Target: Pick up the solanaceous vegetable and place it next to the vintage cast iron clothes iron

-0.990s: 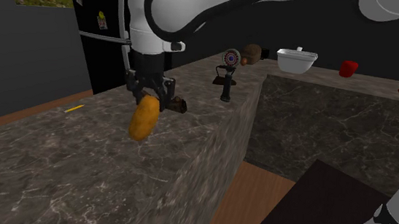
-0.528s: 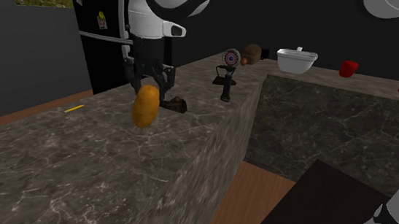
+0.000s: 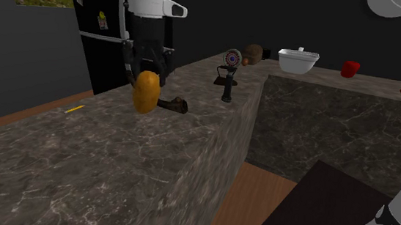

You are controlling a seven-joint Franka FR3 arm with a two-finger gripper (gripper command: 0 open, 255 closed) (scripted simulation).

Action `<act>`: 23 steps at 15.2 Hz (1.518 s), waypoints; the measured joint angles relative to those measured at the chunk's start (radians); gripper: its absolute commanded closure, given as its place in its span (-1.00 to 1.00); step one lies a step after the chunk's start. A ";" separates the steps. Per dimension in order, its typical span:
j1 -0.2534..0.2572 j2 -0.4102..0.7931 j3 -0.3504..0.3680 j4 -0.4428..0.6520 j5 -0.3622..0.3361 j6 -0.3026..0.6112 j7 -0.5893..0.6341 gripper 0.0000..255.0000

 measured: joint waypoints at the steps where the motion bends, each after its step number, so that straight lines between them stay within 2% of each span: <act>1: 0.003 0.001 0.001 0.014 0.000 -0.013 0.000 1.00; 5: -0.002 -0.007 0.001 0.047 0.007 -0.051 -0.016 1.00; 12: -0.153 -0.107 -0.019 -0.080 0.076 0.000 -0.168 1.00; 19: -0.272 -0.151 -0.058 -0.136 0.121 0.030 -0.325 1.00; 23: -0.329 -0.146 -0.085 -0.116 0.132 0.021 -0.413 1.00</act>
